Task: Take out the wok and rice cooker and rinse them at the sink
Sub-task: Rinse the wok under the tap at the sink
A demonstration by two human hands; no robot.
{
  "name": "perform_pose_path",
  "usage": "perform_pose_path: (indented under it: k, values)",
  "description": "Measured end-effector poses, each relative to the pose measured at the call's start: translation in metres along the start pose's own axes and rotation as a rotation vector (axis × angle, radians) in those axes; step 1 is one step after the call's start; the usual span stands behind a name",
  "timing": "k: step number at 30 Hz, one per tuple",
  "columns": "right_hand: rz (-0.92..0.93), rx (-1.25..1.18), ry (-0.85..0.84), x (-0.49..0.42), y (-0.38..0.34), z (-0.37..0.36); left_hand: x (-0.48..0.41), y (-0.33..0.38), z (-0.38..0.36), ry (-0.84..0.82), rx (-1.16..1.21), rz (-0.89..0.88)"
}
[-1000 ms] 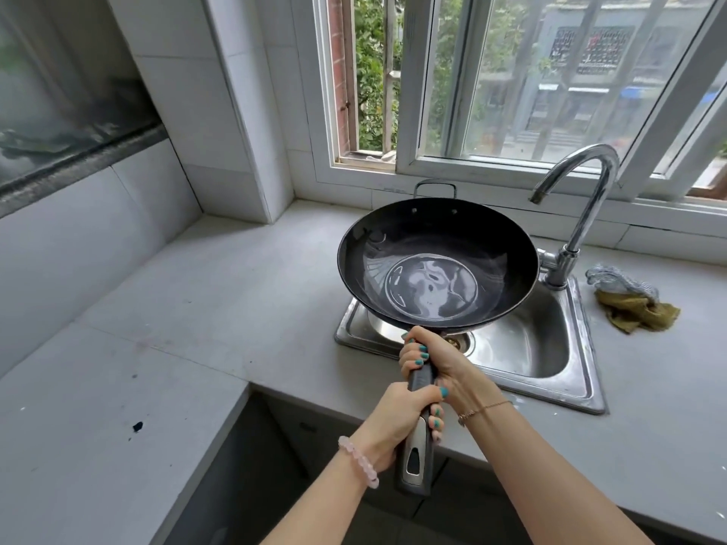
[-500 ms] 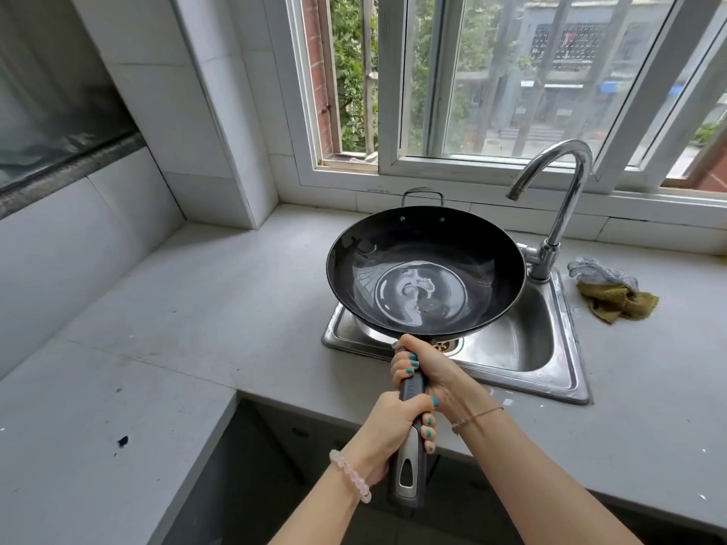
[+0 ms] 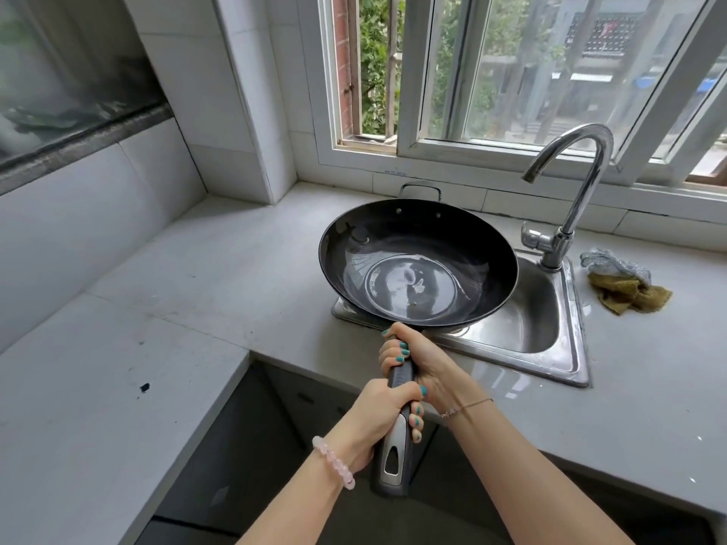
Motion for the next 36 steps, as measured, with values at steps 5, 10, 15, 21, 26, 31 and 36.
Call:
perform_pose_path:
  k: [5,10,15,21,26,31,36]
  values:
    - [0.021,0.034,0.020,0.009,0.034,-0.007,0.031,-0.014,0.013,-0.009,0.014,0.007]
    - [0.124,0.010,0.032,0.019,0.068,-0.019,0.064,-0.020,0.034,-0.075,-0.023,-0.009]
    - [0.239,-0.114,0.013,0.030,0.114,-0.023,0.106,-0.038,0.062,-0.167,-0.131,0.023]
    - [0.330,-0.193,0.049,0.061,0.157,-0.004,0.149,-0.073,0.064,-0.282,-0.203,0.082]
    - [0.412,-0.267,0.067,0.099,0.170,0.017,0.168,-0.095,0.041,-0.372,-0.252,0.107]
    - [0.530,-0.307,0.086,0.152,0.167,0.050,0.185,-0.116,-0.004,-0.478,-0.324,0.118]
    - [0.642,-0.373,0.079,0.214,0.166,0.088,0.209,-0.144,-0.058,-0.592,-0.408,0.123]
Point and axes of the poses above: each hand's wrist, its own x-axis away from the middle knuckle, its own z-axis out of the back of the hand, y = z × x, the point moved 9 cm from there along -x, towards the middle knuckle, and after that the axes turned 4 degrees about -x, right-handed, at the moved point
